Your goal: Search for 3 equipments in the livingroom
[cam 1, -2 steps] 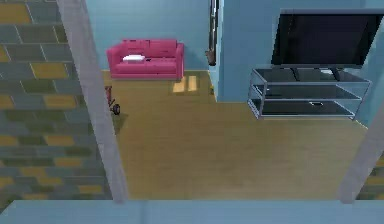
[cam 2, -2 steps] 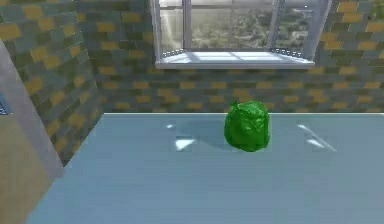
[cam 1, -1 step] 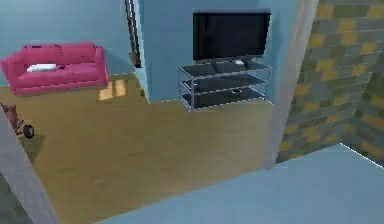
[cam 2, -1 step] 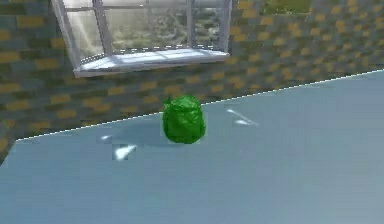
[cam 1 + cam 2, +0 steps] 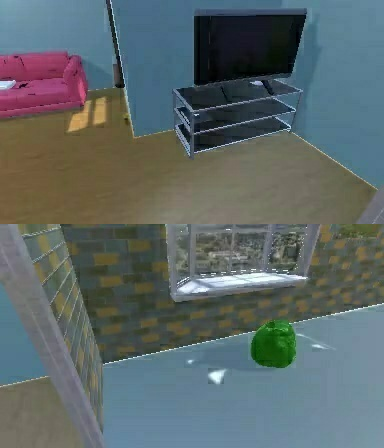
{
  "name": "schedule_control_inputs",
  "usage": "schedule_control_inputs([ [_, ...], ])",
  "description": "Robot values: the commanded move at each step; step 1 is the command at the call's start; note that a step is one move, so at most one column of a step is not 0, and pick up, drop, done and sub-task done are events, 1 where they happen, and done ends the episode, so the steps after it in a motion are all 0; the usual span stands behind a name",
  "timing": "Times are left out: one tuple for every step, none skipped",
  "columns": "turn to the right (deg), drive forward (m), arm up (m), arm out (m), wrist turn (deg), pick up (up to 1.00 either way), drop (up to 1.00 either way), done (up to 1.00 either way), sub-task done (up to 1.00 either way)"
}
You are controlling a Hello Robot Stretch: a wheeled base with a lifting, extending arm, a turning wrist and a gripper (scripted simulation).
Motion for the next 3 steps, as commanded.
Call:
schedule_control_inputs([
  [0.0,1.0,0.0,0.0,0.0,0.0,0.0,0.0,0.0],
  [0.0,0.05,0.0,0.0,0.0,0.0,0.0,0.0,0.0],
  [24.0,0.0,0.0,0.0,0.0,0.0,0.0,0.0,0.0],
])
